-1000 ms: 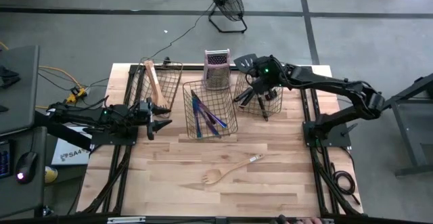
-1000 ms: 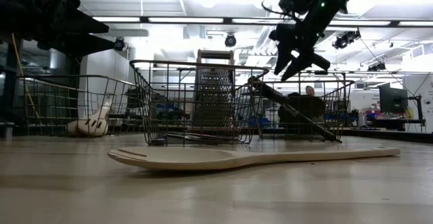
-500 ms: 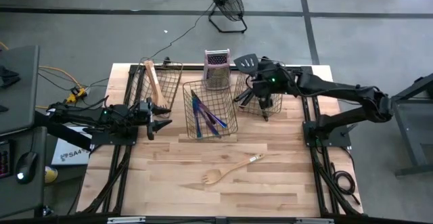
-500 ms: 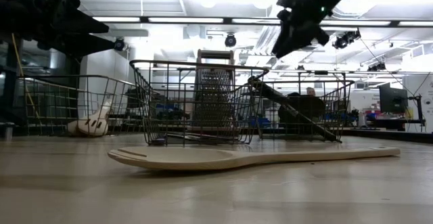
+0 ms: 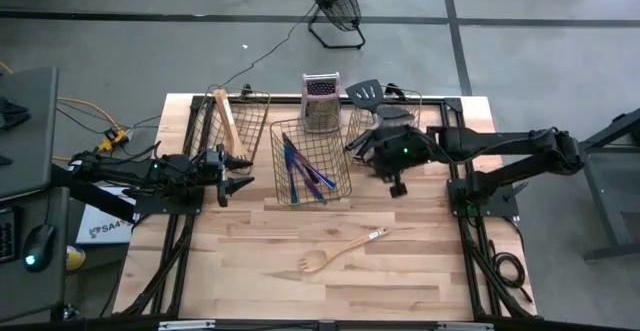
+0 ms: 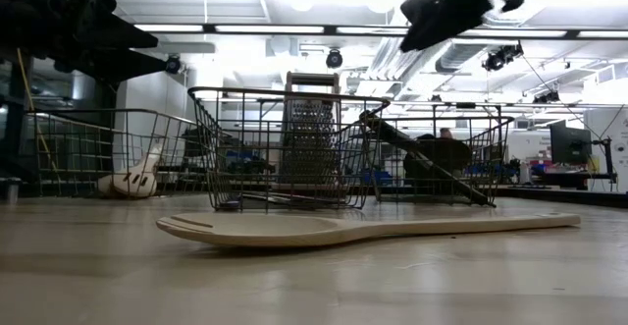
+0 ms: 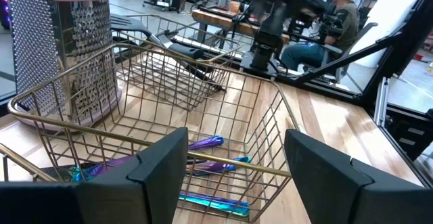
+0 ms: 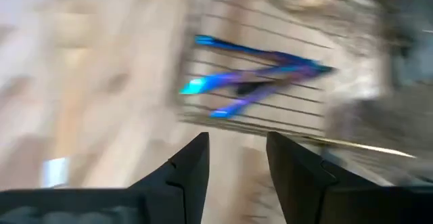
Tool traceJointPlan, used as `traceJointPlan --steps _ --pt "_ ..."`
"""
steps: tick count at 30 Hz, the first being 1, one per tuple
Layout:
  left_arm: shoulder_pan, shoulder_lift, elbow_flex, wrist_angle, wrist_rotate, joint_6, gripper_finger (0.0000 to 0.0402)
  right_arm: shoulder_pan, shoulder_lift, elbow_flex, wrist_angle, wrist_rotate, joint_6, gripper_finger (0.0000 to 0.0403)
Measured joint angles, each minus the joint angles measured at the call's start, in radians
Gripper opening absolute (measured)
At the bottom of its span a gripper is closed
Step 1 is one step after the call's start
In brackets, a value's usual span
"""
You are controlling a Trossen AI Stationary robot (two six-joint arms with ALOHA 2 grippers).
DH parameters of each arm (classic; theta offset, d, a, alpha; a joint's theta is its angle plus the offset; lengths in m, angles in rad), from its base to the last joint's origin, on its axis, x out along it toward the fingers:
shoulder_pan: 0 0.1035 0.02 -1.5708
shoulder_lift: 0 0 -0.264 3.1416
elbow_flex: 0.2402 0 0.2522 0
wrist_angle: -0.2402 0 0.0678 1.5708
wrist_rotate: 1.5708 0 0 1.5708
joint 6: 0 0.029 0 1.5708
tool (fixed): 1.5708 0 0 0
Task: Pick & Place Kitchen Items
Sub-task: Put the brown serving spoon into the left wire basket
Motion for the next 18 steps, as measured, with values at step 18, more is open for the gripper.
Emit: traceJointPlan --steps 18 --pt "0.0 0.0 0.0 0.0 0.0 0.0 0.0244 0.271 0.02 -0.127 -0.154 -0.187 0.093 0.0141"
